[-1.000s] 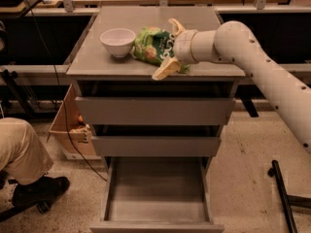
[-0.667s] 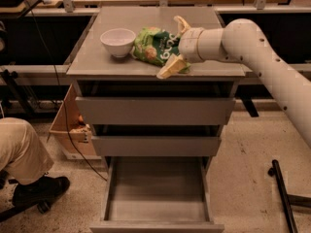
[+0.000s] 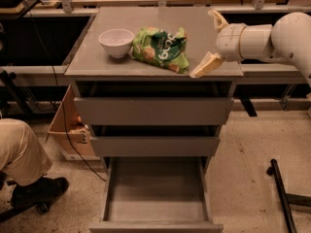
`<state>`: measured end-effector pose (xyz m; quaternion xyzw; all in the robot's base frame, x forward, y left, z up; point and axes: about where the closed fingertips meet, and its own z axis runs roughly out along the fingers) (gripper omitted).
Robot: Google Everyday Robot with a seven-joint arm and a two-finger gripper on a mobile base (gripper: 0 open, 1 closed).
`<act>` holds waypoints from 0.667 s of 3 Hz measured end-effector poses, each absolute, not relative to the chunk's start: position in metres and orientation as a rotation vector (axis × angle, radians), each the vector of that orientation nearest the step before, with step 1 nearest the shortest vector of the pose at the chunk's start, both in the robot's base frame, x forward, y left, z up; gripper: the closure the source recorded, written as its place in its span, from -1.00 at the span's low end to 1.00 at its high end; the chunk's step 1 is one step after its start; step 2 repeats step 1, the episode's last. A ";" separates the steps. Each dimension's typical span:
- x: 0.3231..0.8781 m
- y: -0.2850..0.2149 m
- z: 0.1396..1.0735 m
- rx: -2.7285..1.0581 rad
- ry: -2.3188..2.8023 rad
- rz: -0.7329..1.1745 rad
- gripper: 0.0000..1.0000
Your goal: Pick green rice chip bag from bottom drawer and place on counter
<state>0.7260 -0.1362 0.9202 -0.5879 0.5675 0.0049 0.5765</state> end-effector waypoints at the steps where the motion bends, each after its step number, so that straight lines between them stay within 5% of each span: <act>1: 0.725 -0.135 0.919 -1.384 1.326 0.014 -1.00; 2: 0.725 -0.135 0.919 -1.384 1.326 0.014 -1.00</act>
Offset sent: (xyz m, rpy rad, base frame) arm 0.0000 0.0000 0.0000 0.0000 0.0000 0.0000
